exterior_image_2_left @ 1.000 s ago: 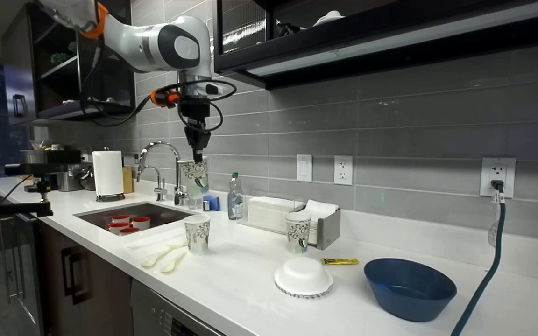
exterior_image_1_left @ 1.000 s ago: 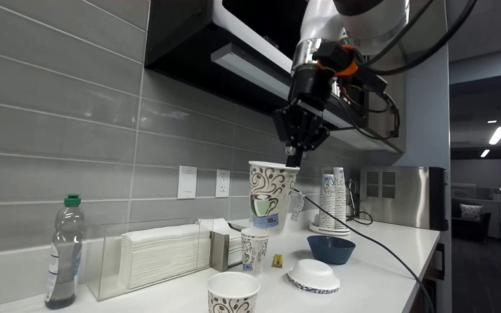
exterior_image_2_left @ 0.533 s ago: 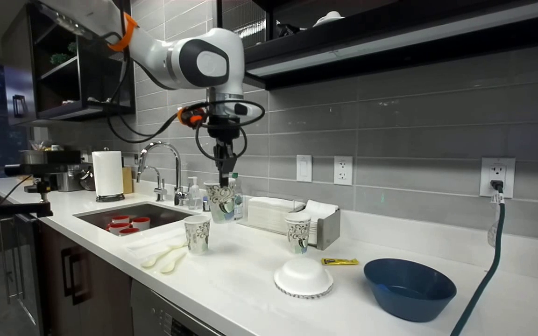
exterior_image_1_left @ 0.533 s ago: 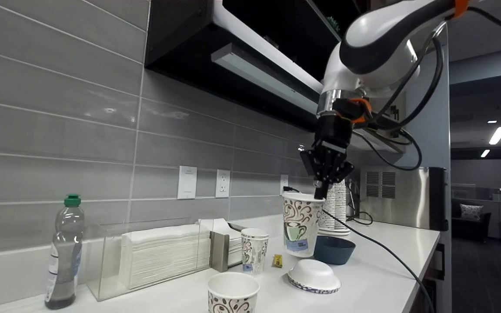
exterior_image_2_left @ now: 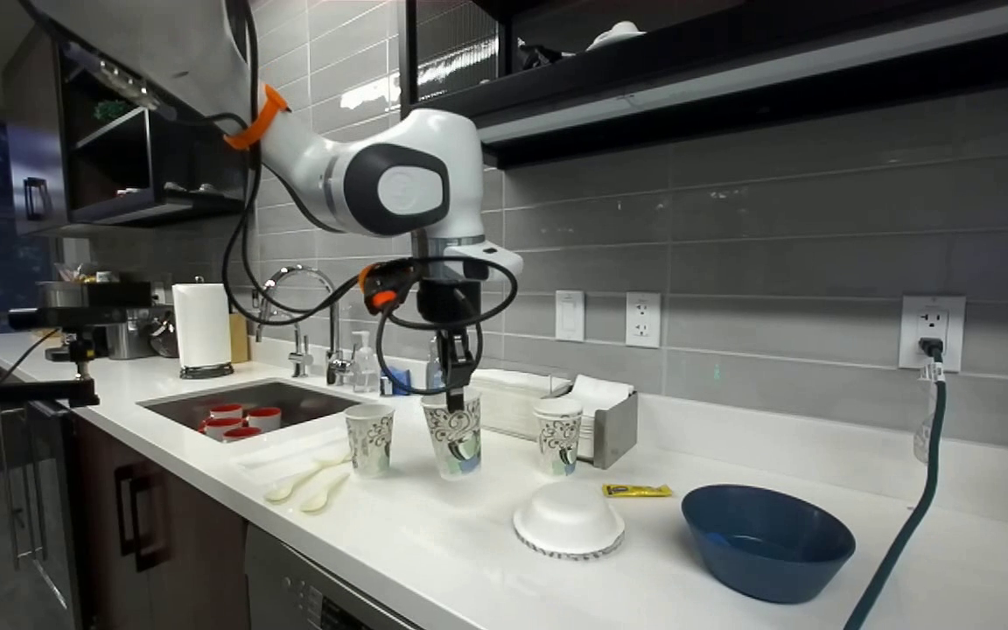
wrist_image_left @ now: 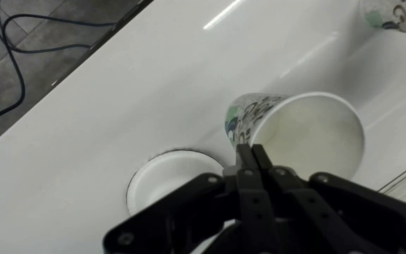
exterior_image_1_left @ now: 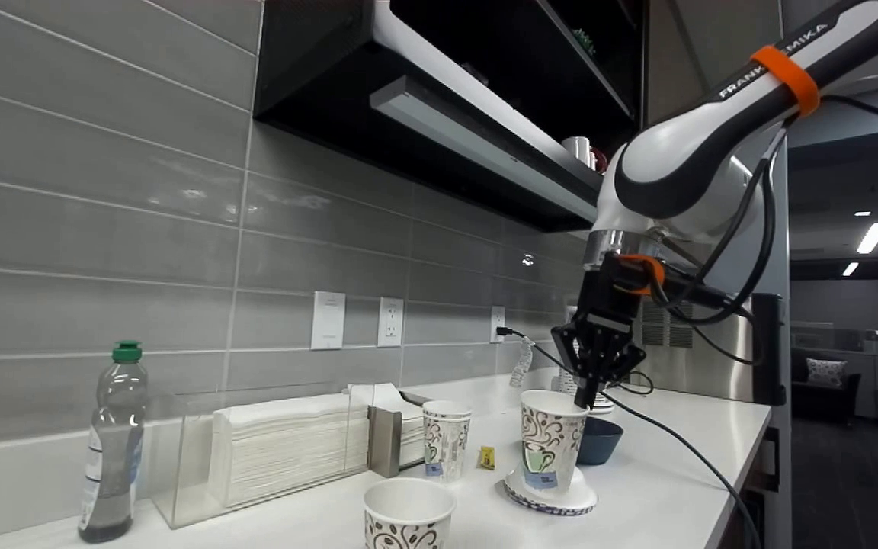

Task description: Pick up the top paper cup from the stack and place it on the left of the kitchen counter

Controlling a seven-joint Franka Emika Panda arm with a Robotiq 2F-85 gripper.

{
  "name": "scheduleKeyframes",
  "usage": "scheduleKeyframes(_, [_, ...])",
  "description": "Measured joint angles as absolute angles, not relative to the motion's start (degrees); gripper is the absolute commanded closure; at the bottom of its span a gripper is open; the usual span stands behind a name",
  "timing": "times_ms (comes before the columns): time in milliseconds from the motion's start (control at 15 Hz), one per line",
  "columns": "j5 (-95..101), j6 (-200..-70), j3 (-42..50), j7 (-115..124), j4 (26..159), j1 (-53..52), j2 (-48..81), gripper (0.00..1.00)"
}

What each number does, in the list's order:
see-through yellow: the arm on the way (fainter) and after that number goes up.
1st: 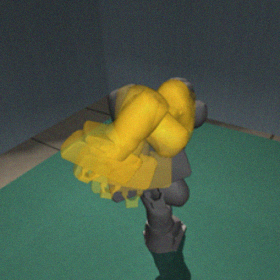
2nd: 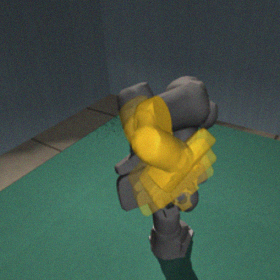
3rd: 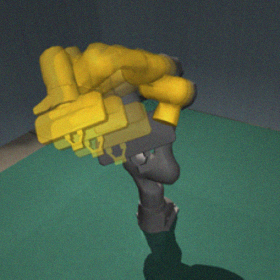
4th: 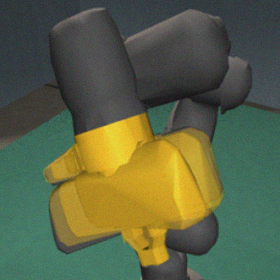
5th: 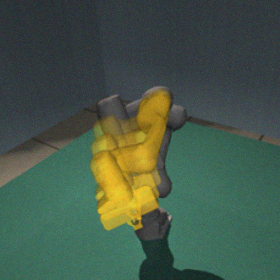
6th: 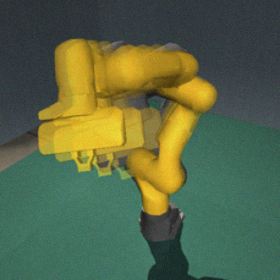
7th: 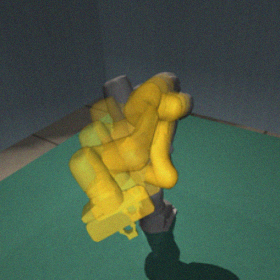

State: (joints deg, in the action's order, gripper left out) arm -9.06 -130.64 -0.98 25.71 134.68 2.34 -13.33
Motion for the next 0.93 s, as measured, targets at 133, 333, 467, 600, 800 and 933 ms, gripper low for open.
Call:
scheduleKeyframes(133, [-8.71,-134.39,-0.98,27.27,136.67,3.25,-12.39,0.99])
scheduleKeyframes(333, [-8.54,-138.43,-0.97,29.29,138.56,4.26,-10.67,0.99])
scheduleKeyframes(467, [-8.55,-140.34,-0.97,30.30,139.22,4.36,-9.60,0.99])
scheduleKeyframes(600, [-8.55,-141.55,-0.97,31.42,139.47,4.36,-8.63,0.72])
scheduleKeyframes(800, [-8.57,-141.79,-0.94,32.65,139.48,4.36,-7.68,0.58])
scheduleKeyframes(933, [-8.58,-141.79,-0.95,32.79,139.44,4.30,-7.63,0.44])
